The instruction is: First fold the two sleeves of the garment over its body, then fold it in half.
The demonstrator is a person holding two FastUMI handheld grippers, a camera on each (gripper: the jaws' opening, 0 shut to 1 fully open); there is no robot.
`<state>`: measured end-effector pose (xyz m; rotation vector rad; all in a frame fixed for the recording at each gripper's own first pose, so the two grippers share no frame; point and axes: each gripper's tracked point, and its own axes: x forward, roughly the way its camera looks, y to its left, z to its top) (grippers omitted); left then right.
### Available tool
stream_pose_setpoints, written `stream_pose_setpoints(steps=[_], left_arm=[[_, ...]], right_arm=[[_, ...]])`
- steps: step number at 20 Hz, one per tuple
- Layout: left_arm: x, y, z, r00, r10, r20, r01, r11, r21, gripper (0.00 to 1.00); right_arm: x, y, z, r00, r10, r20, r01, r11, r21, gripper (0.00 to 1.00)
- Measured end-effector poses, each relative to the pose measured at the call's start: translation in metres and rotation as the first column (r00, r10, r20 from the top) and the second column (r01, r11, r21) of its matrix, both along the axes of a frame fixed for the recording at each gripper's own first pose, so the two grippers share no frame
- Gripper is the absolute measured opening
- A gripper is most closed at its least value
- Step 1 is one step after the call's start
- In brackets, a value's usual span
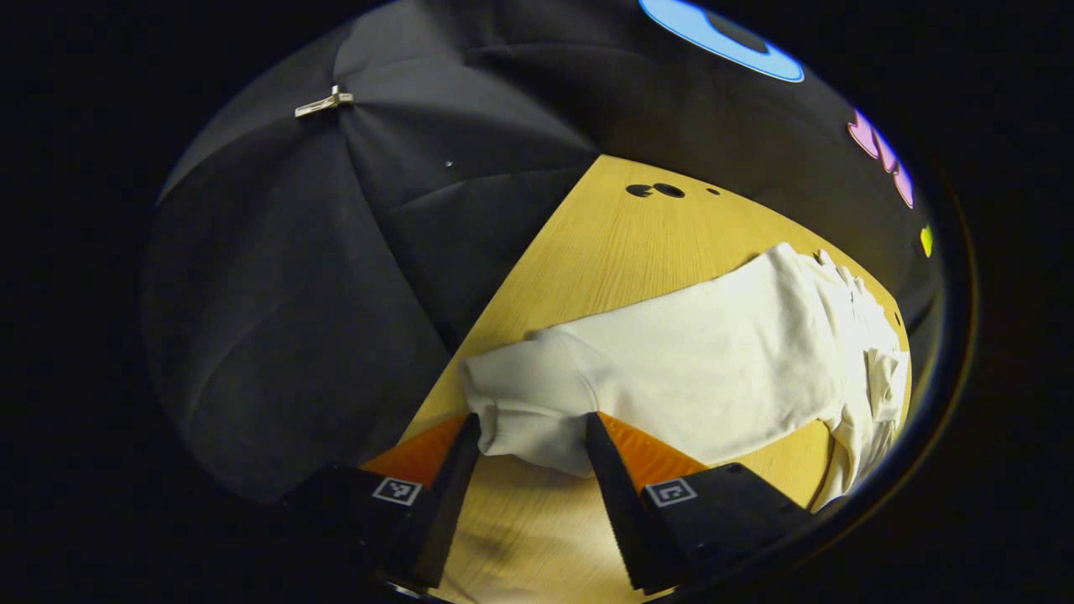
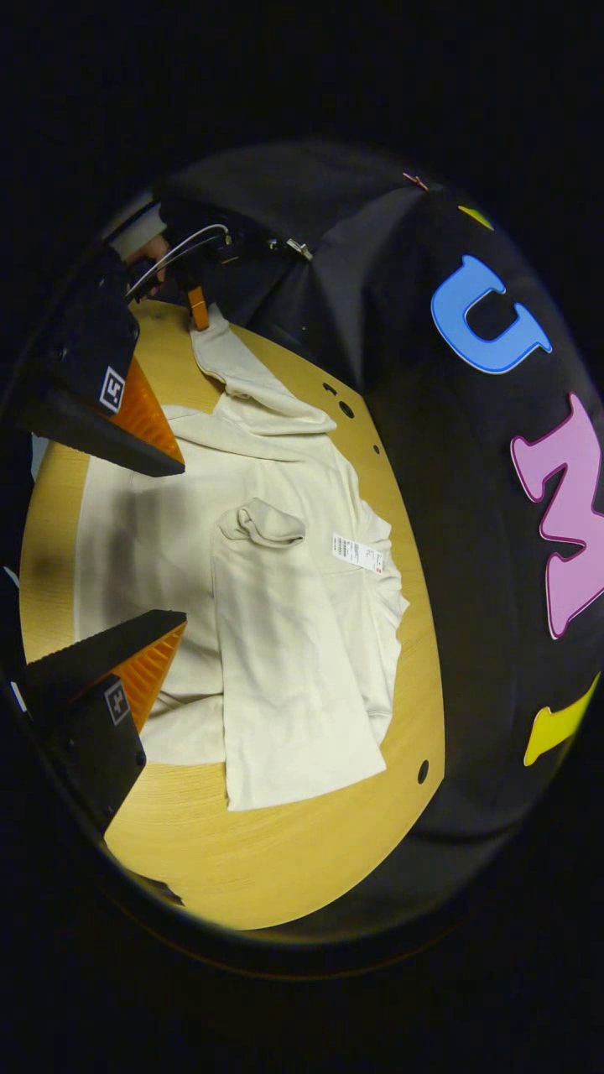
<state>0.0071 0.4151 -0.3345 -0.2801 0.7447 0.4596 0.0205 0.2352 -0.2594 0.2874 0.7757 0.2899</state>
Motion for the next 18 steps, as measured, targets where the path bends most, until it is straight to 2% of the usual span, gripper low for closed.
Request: stream_pose_setpoints(steps=[1,2,4,6,8,12,18], left_arm=[[0.001,-0.003,0.000,1.000,-0.015,0.004,0.015,1.000,-0.009,0.77],[0.006,-0.005,0.000,0.999,-0.036,0.018,0.036,0.999,-0.019,0.56],[0.009,-0.006,0.003,0.999,-0.020,0.038,0.021,0.999,-0.033,0.27],[0.009,-0.004,0.008,0.999,0.012,0.050,-0.009,0.999,-0.049,0.12],[0.008,-0.010,0.008,0.999,0.019,0.042,-0.017,0.999,-0.047,0.07],[0.014,-0.029,0.037,0.995,0.003,0.104,-0.003,1.000,-0.001,0.07],[0.036,-0.088,0.089,0.975,-0.084,0.207,0.084,0.996,0.009,0.06]], right_arm=[[-0.002,-0.003,-0.002,1.000,0.000,-0.007,0.000,1.000,0.002,0.98],[-0.003,-0.007,-0.004,1.000,0.000,-0.013,0.000,1.000,0.003,0.98],[-0.005,-0.016,-0.006,1.000,-0.001,-0.018,0.001,1.000,-0.001,0.99],[-0.005,-0.026,-0.005,1.000,-0.001,-0.016,0.001,1.000,-0.001,0.98],[-0.005,-0.036,-0.005,1.000,-0.006,-0.015,0.005,1.000,-0.002,0.98],[-0.003,-0.058,-0.005,0.999,-0.030,-0.015,0.030,0.999,0.012,0.98],[-0.001,-0.095,-0.005,0.997,-0.074,-0.013,0.074,0.997,0.030,0.98]])
